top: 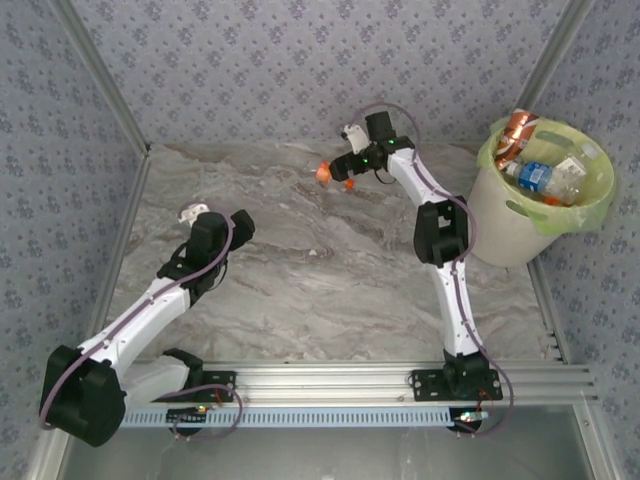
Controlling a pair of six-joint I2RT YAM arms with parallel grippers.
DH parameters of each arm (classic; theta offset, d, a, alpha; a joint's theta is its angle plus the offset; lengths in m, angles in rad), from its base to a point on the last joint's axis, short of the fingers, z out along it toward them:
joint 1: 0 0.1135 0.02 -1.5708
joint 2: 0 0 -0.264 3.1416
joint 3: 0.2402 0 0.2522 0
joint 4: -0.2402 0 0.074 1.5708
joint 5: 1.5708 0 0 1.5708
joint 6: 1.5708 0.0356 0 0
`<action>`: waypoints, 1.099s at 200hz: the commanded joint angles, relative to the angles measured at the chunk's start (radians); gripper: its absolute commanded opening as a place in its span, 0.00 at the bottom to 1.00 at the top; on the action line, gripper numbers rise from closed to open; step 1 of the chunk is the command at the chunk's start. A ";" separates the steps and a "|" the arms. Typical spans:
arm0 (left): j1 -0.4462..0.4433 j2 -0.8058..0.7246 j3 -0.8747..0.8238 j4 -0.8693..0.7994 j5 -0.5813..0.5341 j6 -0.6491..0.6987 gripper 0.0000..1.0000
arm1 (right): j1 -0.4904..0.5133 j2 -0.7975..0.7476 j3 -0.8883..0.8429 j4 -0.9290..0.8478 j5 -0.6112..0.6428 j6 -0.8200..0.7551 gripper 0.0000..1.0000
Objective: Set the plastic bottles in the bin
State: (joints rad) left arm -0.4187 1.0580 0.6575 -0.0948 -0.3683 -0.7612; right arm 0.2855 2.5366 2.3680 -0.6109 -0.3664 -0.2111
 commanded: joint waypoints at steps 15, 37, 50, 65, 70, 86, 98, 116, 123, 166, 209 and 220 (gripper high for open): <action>0.012 -0.050 -0.033 -0.014 -0.054 -0.025 0.99 | 0.017 0.118 0.120 -0.037 -0.102 0.037 1.00; 0.019 -0.050 -0.041 -0.014 -0.068 -0.025 0.99 | 0.041 0.198 0.236 -0.083 -0.032 0.056 1.00; 0.025 -0.041 -0.042 -0.013 -0.070 -0.025 0.99 | 0.051 0.229 0.293 -0.109 0.009 0.059 1.00; 0.027 -0.025 -0.039 -0.004 -0.066 -0.025 0.99 | 0.058 0.230 0.295 -0.115 0.012 0.035 1.00; 0.028 -0.020 -0.037 -0.002 -0.065 -0.024 0.99 | 0.063 0.229 0.295 -0.116 0.020 0.030 1.00; 0.029 0.003 -0.029 0.002 -0.060 -0.025 0.99 | 0.075 0.231 0.295 -0.127 0.055 -0.003 0.98; 0.029 0.019 -0.021 0.004 -0.053 -0.026 1.00 | 0.091 0.232 0.294 -0.143 0.084 -0.045 0.95; 0.030 0.035 -0.011 0.003 -0.044 -0.023 0.99 | 0.110 0.232 0.293 -0.165 0.090 -0.089 0.90; 0.030 0.039 -0.009 0.003 -0.041 -0.022 0.99 | 0.115 0.234 0.293 -0.171 0.089 -0.099 0.88; 0.031 0.021 -0.023 -0.002 -0.039 -0.026 0.99 | 0.124 0.234 0.290 -0.193 0.128 -0.096 0.64; 0.031 -0.012 -0.044 -0.006 -0.045 -0.028 0.99 | 0.132 0.171 0.217 -0.177 0.271 -0.041 0.50; 0.031 -0.016 -0.047 -0.005 -0.047 -0.029 0.99 | 0.135 0.107 0.130 -0.124 0.286 -0.032 0.48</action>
State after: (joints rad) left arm -0.3943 1.0729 0.6178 -0.1040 -0.4084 -0.7799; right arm 0.4145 2.7403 2.6026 -0.7429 -0.1818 -0.2699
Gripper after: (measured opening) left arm 0.994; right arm 0.533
